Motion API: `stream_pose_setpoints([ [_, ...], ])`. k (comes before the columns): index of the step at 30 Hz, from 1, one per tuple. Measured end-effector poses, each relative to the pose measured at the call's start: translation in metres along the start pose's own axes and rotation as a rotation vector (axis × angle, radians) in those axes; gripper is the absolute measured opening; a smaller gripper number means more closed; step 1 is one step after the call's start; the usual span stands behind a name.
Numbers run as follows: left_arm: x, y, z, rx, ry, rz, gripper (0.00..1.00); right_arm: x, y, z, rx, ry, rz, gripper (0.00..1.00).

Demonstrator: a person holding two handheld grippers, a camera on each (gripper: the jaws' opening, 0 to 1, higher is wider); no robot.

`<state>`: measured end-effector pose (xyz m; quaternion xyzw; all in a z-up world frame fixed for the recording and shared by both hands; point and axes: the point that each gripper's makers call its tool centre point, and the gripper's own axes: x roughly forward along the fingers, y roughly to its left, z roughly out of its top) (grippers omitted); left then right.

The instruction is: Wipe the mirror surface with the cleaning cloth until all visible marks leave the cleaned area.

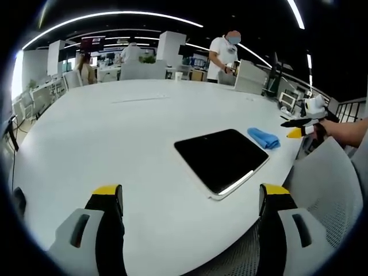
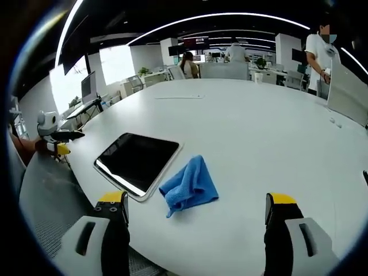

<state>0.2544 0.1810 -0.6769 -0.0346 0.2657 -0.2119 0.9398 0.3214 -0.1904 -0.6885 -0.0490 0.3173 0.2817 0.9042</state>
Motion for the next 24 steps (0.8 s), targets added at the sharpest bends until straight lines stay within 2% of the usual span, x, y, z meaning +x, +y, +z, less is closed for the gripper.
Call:
stream_pose_setpoints([
  [15,0.0,0.001,-0.001,-0.002,0.002,0.002,0.97,-0.001,0.0,0.001,0.006,0.002,-0.005,0.98],
  [19,0.0,0.001,-0.001,-0.001,0.001,0.003,0.97,-0.002,0.002,0.012,0.007,0.003,-0.014,0.98],
  [21,0.0,0.001,-0.001,0.003,0.002,0.003,0.97,-0.003,0.002,0.019,0.006,0.026,-0.023,0.91],
  [24,-0.001,0.002,0.0,0.0,-0.005,0.005,0.97,0.0,0.002,0.035,0.039,0.016,-0.031,0.86],
])
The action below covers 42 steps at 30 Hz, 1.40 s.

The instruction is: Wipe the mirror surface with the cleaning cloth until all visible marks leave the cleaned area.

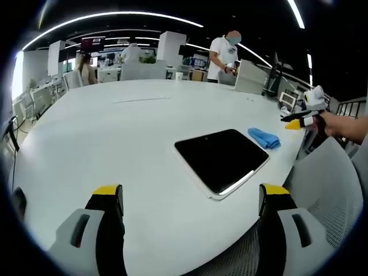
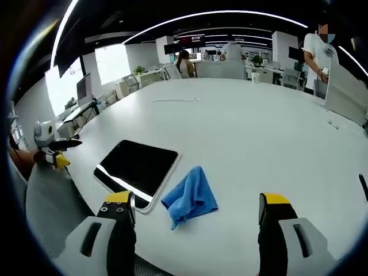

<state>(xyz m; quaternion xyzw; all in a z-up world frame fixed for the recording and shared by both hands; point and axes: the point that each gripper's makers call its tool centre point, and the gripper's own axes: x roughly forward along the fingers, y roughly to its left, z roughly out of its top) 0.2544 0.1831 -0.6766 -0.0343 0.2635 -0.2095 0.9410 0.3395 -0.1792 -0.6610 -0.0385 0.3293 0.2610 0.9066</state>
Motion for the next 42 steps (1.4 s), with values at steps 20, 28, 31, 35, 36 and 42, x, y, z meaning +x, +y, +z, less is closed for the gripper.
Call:
stream_pose_setpoints([
  [20,0.004,-0.011,-0.011,-0.004,0.059,-0.056,0.96,0.072,0.001,-0.031,0.065,0.281,-0.074,0.13],
  [28,0.003,-0.008,-0.006,-0.002,0.032,-0.043,0.96,0.083,0.006,-0.045,0.064,0.36,-0.123,0.05],
  [31,0.003,-0.005,-0.007,-0.003,0.031,-0.033,0.96,0.084,0.004,-0.044,0.045,0.374,-0.132,0.03],
  [35,0.002,-0.002,-0.003,-0.007,0.014,-0.017,0.96,0.083,0.005,-0.043,0.077,0.411,-0.149,0.03],
  [36,0.001,-0.002,-0.003,-0.013,0.01,-0.014,0.97,0.084,0.004,-0.044,0.077,0.415,-0.15,0.03],
  [42,-0.004,0.0,0.013,-0.049,-0.003,0.0,0.99,0.083,0.003,-0.045,0.153,0.412,-0.181,0.04],
])
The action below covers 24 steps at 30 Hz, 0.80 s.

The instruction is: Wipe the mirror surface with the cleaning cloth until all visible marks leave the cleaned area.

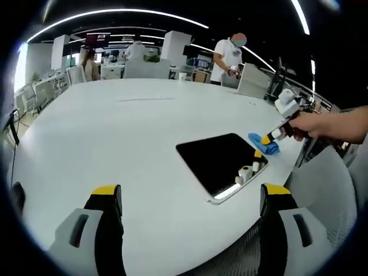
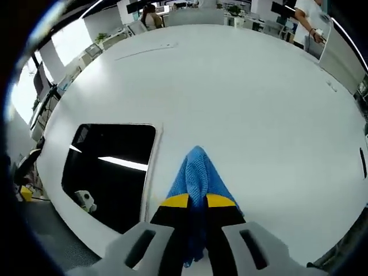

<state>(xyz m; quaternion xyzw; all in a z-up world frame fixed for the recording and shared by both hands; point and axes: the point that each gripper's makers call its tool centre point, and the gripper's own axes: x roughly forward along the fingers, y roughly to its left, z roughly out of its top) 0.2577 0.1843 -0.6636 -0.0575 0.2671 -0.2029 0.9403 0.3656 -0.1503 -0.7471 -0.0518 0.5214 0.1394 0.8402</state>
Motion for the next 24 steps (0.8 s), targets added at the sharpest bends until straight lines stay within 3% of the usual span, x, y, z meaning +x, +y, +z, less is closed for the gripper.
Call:
stream_pose_setpoints([
  [3,0.003,0.0,0.009,0.019,-0.019,-0.002,0.99,0.0,0.0,0.0,0.009,0.003,-0.006,0.04],
  [9,0.011,-0.01,-0.001,0.032,0.012,-0.049,0.99,0.001,-0.002,0.001,0.015,0.016,0.0,0.03],
  [13,0.005,-0.011,0.001,0.039,0.004,-0.046,0.99,0.002,-0.002,0.001,0.023,0.028,0.009,0.02],
  [17,0.004,-0.014,-0.01,0.054,0.029,-0.058,0.99,0.002,-0.002,0.0,0.009,0.025,0.007,0.02],
  [24,0.01,-0.012,-0.016,0.043,0.034,-0.059,0.99,0.002,-0.001,0.001,0.018,0.037,0.009,0.03],
])
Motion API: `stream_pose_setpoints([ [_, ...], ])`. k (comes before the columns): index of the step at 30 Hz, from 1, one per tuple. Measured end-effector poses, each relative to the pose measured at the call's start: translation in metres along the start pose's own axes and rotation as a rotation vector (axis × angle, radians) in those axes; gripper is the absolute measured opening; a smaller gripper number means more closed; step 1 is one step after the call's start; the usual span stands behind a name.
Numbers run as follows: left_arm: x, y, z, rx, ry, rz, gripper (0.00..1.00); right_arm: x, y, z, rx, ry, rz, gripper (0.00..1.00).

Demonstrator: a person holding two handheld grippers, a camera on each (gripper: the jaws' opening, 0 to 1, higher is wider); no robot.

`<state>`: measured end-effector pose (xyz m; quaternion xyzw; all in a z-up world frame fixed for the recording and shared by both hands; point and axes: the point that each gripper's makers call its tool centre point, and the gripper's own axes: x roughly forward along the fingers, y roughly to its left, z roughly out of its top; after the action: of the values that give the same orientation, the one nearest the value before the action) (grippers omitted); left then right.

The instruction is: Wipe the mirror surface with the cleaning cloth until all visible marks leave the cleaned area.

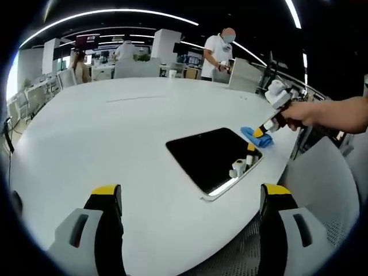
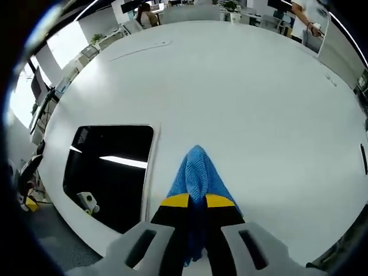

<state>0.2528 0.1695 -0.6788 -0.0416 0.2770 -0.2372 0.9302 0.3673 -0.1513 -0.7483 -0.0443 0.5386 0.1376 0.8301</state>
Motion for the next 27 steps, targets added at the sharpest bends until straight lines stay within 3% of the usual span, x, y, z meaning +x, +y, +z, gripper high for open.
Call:
stream_pose_setpoints([
  [11,-0.001,0.006,0.001,-0.016,-0.012,0.023,0.99,-0.001,0.0,0.0,0.022,-0.007,0.023,0.03],
  [14,0.0,0.004,0.0,-0.007,-0.003,0.016,0.99,-0.006,0.0,0.002,0.082,-0.006,0.049,0.03],
  [22,0.0,0.001,0.001,-0.003,-0.005,0.0,0.99,-0.032,0.009,0.045,0.04,-0.066,0.042,0.02],
  [27,0.0,0.002,0.0,-0.009,-0.006,0.001,0.98,-0.022,0.029,0.057,0.096,-0.036,0.122,0.02],
])
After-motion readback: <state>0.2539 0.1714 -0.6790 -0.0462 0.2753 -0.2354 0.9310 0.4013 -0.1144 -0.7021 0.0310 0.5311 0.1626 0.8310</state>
